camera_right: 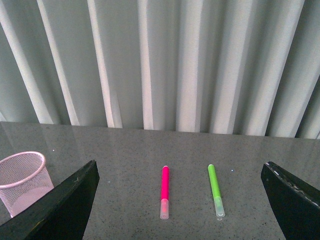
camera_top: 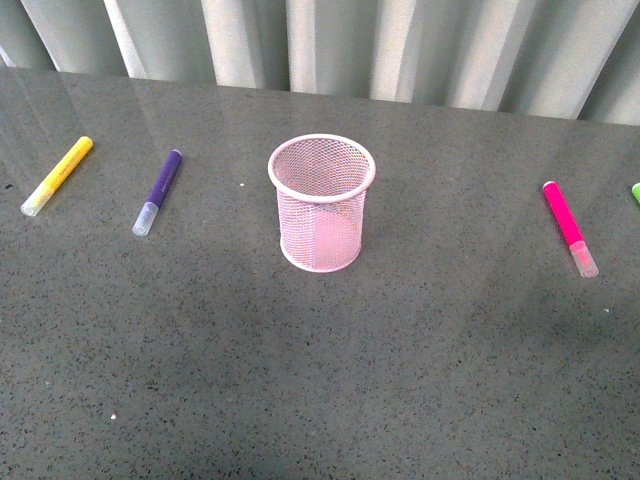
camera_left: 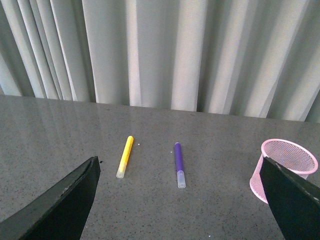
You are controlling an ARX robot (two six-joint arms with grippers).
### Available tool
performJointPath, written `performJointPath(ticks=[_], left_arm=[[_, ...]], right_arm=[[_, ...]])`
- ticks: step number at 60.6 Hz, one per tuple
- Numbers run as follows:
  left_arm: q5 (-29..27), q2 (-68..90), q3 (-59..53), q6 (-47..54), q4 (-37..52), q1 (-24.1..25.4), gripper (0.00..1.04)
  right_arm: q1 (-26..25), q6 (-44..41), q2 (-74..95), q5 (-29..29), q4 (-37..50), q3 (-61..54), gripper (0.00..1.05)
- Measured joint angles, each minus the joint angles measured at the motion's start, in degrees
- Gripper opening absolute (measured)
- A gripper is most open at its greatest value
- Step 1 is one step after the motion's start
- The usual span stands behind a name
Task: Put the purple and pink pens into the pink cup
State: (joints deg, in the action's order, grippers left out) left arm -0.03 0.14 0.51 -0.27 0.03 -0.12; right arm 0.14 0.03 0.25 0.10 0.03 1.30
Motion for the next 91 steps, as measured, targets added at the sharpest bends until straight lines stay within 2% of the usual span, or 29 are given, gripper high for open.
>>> performJointPath(ticks=[89, 91], left_arm=[[0.02, 0.0, 0.0, 0.0, 0.0, 0.0, 0.98], [-1.66, 0.7, 0.28, -0.63, -1.11, -0.55, 0.98]], right_arm=[[0.0, 0.0, 0.0, 0.0, 0.0, 0.0, 0.98], [0.0, 0.0, 0.0, 0.0, 0.0, 0.0, 0.98]])
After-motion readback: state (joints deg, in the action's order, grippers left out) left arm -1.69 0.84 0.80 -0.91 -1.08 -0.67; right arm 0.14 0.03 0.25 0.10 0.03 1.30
